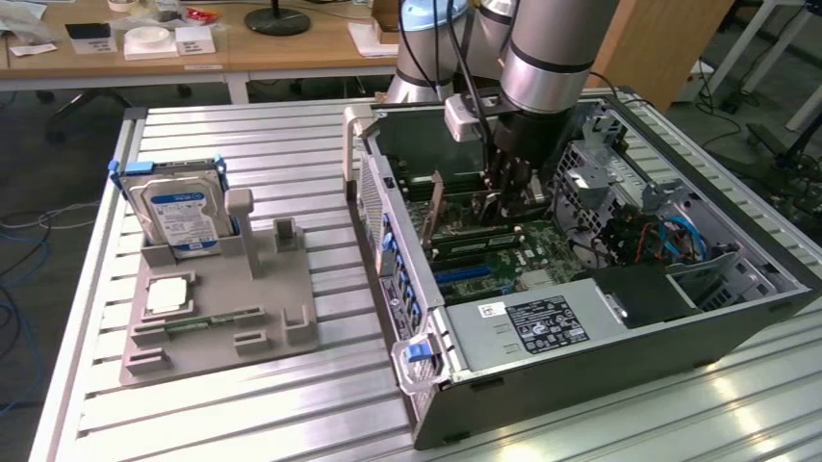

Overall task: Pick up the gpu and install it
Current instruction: 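Insert the gpu into the slot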

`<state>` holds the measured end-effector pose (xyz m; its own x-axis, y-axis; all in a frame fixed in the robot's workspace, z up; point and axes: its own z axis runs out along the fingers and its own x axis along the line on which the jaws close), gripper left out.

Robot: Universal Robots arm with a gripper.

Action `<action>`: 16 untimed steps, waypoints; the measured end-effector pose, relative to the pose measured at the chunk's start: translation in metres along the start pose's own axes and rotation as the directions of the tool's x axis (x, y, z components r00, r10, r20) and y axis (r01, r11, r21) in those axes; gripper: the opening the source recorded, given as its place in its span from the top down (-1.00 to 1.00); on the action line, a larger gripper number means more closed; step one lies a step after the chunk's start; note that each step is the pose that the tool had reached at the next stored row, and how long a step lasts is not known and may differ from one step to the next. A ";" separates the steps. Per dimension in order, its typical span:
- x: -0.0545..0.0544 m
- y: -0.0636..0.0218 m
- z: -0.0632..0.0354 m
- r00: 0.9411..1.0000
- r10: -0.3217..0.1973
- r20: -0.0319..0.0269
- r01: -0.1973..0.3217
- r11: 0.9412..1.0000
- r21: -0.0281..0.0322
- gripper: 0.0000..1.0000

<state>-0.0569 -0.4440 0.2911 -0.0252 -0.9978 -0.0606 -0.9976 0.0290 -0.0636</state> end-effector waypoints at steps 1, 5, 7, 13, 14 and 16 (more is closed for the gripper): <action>0.000 0.0000 0.0000 1.000 0.000 0.001 0.000 1.000 0.000 0.44; 0.001 0.0000 0.0002 1.000 0.000 0.002 0.000 1.000 0.000 0.44; 0.001 0.0000 0.0004 1.000 0.000 0.003 0.000 1.000 0.000 0.44; 0.002 0.0000 0.0008 1.000 0.000 0.003 0.000 1.000 0.000 0.44; 0.003 -0.0001 0.0008 1.000 0.000 0.002 0.000 1.000 0.000 0.44; 0.004 0.0000 0.0009 1.000 0.000 0.003 0.000 1.000 0.000 0.44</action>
<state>-0.0569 -0.4476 0.2900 -0.0251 -0.9977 -0.0632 -0.9976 0.0291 -0.0636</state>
